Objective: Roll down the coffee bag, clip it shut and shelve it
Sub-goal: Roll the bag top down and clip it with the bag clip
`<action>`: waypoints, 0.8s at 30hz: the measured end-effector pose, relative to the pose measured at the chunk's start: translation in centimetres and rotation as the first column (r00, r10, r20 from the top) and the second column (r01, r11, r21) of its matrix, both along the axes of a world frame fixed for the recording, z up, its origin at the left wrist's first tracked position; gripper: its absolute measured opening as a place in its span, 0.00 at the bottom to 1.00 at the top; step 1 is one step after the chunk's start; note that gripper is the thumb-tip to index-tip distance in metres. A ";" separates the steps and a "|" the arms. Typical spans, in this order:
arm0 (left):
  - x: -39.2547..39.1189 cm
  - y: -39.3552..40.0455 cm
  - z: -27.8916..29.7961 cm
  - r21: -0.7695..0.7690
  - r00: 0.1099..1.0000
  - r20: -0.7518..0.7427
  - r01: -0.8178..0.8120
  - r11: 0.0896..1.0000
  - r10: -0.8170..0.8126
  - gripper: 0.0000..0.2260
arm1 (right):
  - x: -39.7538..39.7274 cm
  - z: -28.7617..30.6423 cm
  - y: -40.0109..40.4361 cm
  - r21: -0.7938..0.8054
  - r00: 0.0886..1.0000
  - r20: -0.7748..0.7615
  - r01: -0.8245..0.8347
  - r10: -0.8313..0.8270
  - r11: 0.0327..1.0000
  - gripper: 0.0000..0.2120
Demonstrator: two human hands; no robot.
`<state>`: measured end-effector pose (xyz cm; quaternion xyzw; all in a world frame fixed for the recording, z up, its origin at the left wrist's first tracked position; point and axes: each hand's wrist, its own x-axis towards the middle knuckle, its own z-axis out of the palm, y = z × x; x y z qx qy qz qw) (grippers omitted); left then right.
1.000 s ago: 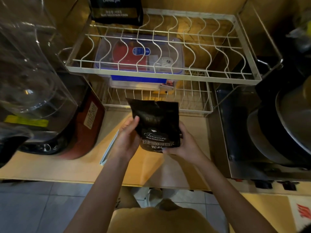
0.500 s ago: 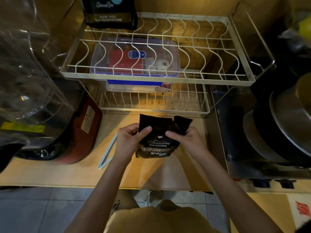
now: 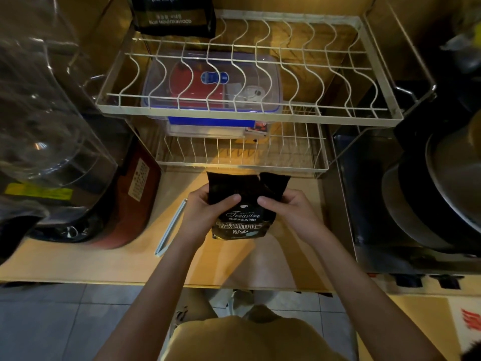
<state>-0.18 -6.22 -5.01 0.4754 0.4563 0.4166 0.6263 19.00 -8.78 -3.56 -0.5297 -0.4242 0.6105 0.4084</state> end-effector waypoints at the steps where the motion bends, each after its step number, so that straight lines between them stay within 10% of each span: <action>1: 0.2 0.2 0.0 -0.021 1.000 0.016 -0.017 1.000 0.018 0.12 | 0.0 0.2 0.1 -0.009 1.000 -0.003 0.016 -0.016 1.000 0.05; 5: 0.6 0.5 0.2 -0.076 0.993 0.110 -0.042 0.996 0.051 0.11 | 0.1 0.5 0.5 -0.023 0.994 0.026 0.109 -0.108 0.994 0.18; 13: 1.1 0.7 0.8 -0.029 0.981 0.090 -0.169 0.985 0.171 0.23 | -0.6 0.8 0.2 0.048 0.958 -0.048 0.286 -0.284 0.957 0.06; 17: 1.8 0.4 1.1 0.006 0.971 0.049 -0.236 0.972 0.235 0.14 | -1.2 0.9 0.3 0.107 0.898 -0.029 0.440 -0.440 0.891 0.24; 24: 1.2 0.5 0.7 0.057 0.964 -0.141 -0.218 0.974 0.224 0.05 | -0.2 0.2 0.9 0.140 0.964 -0.005 0.264 -0.266 0.954 0.07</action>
